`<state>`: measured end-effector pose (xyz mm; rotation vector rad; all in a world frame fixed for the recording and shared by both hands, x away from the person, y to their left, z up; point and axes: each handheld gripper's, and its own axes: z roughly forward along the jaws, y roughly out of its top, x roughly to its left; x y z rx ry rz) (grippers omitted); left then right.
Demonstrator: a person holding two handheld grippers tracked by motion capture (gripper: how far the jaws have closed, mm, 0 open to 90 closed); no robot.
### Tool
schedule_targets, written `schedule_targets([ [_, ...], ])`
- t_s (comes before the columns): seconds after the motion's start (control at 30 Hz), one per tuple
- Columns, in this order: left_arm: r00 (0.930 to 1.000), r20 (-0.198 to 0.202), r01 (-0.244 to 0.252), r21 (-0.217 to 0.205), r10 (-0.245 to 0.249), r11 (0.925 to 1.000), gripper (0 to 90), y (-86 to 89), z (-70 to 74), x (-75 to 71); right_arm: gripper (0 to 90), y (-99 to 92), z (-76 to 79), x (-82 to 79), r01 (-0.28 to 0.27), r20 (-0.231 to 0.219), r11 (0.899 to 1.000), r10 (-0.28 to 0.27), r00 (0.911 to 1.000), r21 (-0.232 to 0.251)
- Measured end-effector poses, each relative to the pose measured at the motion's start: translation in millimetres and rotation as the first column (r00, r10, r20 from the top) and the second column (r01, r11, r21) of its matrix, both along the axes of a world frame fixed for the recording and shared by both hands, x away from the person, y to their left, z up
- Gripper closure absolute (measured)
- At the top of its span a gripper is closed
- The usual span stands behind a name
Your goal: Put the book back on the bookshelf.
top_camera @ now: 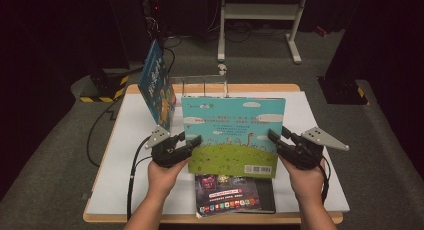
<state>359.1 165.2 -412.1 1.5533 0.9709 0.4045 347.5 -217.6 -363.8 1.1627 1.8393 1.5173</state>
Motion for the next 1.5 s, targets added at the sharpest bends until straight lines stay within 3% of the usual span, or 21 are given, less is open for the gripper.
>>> schedule_targets([
  [0.07,0.9984,0.056,-0.005,0.024,0.003,0.9997,48.4,-1.5,6.2,2.6,57.4,1.4,4.6,1.5,0.011,0.016,1.000,-0.011,0.9998,-0.007],
  [0.13,0.9972,0.074,-0.007,0.025,0.005,0.9997,48.4,-2.1,8.1,2.7,56.8,1.5,8.2,2.1,0.012,0.030,1.000,-0.012,0.9995,-0.004],
  [0.17,0.9941,0.108,-0.009,0.026,0.007,0.9996,48.4,-2.2,9.7,1.8,57.2,0.9,9.5,1.6,0.009,0.039,1.000,-0.009,0.9992,-0.004],
  [0.33,0.9947,0.103,-0.004,0.031,0.001,0.9995,47.1,-0.4,0.6,-1.5,55.2,1.2,4.4,-5.4,-0.010,0.054,1.000,0.010,0.9985,-0.012],
  [0.37,0.9904,0.138,-0.010,0.018,0.007,0.9998,46.9,-0.6,-3.7,-7.3,52.2,2.2,-2.4,-9.9,-0.018,0.057,1.000,0.019,0.9982,-0.008],
  [0.57,0.9864,0.164,-0.002,0.011,0.000,0.9999,42.1,0.0,-6.3,-17.9,48.0,0.5,-4.4,-28.5,-0.071,0.096,0.997,0.069,0.9930,0.012],
  [0.67,0.9813,0.192,0.003,0.020,-0.007,0.9998,41.5,-0.6,-7.5,-23.3,38.8,-2.4,-5.5,-33.0,-0.122,0.085,0.992,0.118,0.9893,0.040],
  [0.77,0.9802,0.198,0.004,0.016,-0.007,0.9999,41.1,-0.5,-8.9,-25.6,36.0,-3.7,-4.1,-29.9,-0.171,0.058,0.984,0.168,0.9841,0.047],
  [1.0,0.9813,0.192,0.006,0.013,-0.009,0.9999,41.9,1.4,-10.5,-27.2,35.9,-2.3,-1.4,-12.0,-0.232,0.048,0.972,0.230,0.9719,0.027],
  [1.07,0.9839,0.179,0.002,0.014,-0.004,0.9999,41.2,1.9,-10.6,-26.5,40.4,-2.0,-1.3,-9.2,-0.240,0.042,0.970,0.239,0.9702,0.028],
  [1.13,0.9846,0.175,0.003,0.012,-0.005,0.9999,39.4,2.3,-10.9,-26.2,42.1,-2.3,-1.2,-10.4,-0.248,0.043,0.968,0.246,0.9682,0.037],
  [1.2,0.9851,0.171,0.017,0.004,-0.018,0.9998,36.7,3.9,-11.3,-26.8,44.9,-2.2,-1.9,-23.8,-0.267,0.066,0.963,0.264,0.9621,0.034],
  [1.27,0.9839,0.177,0.025,-0.002,-0.024,0.9997,34.3,3.8,-11.2,-29.5,44.5,-1.5,-4.3,-36.1,-0.262,0.088,0.965,0.259,0.9618,0.023],
  [1.4,0.9797,0.199,0.029,-0.003,-0.028,0.9996,30.6,1.1,-11.0,-34.7,42.7,-0.1,-4.8,-41.0,-0.270,0.101,0.963,0.266,0.9586,0.019],
  [1.5,0.9792,0.201,0.030,-0.003,-0.028,0.9996,28.7,-0.8,-10.6,-36.5,40.8,4.1,-1.1,-36.3,-0.308,0.107,0.951,0.305,0.9463,0.009],
])
